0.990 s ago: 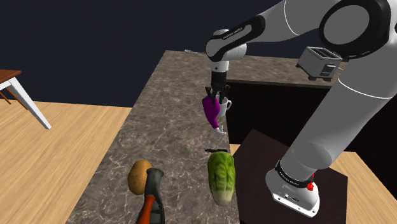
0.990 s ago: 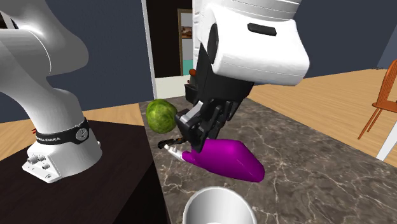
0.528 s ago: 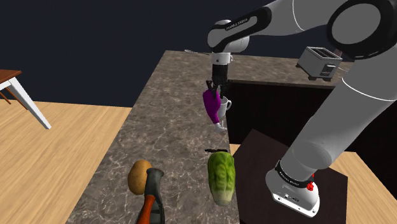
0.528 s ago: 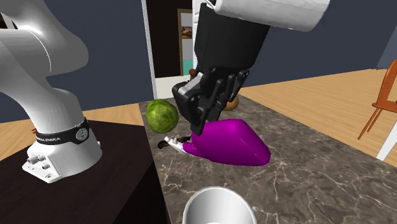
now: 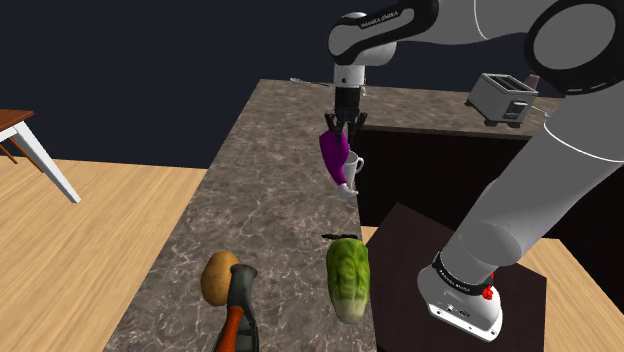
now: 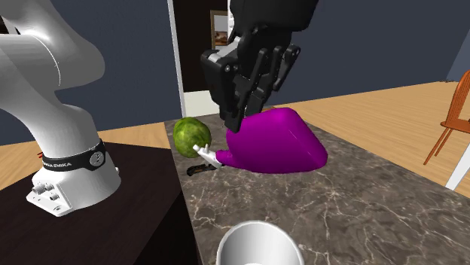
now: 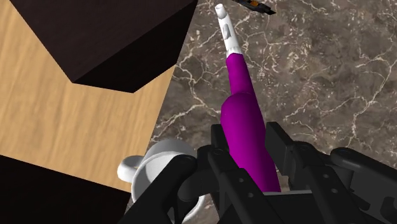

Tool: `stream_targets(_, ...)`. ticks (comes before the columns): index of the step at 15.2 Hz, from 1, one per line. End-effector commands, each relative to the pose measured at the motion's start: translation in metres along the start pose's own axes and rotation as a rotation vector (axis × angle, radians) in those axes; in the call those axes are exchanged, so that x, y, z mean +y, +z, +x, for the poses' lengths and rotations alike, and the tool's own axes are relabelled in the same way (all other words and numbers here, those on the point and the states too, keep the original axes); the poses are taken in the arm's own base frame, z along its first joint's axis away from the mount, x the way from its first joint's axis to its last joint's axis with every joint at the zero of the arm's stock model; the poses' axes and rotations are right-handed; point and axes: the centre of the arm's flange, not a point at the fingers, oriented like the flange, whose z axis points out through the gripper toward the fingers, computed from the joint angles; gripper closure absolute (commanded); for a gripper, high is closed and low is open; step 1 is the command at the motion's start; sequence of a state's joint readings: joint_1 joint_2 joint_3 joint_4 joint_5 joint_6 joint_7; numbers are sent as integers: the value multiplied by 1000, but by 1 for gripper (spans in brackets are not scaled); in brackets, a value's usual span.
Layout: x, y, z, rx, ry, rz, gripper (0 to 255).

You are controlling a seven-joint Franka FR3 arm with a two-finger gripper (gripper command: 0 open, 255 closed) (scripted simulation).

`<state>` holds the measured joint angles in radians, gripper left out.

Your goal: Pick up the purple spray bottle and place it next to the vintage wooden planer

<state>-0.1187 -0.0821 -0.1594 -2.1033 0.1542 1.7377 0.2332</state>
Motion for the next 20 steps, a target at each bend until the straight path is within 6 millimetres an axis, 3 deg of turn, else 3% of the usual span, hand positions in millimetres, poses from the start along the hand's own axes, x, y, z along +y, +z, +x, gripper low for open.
stream_targets(1,-1,-10,-4,0,0,0,255)
stream_targets(20,-9,-105,-35,0,0,0,255)
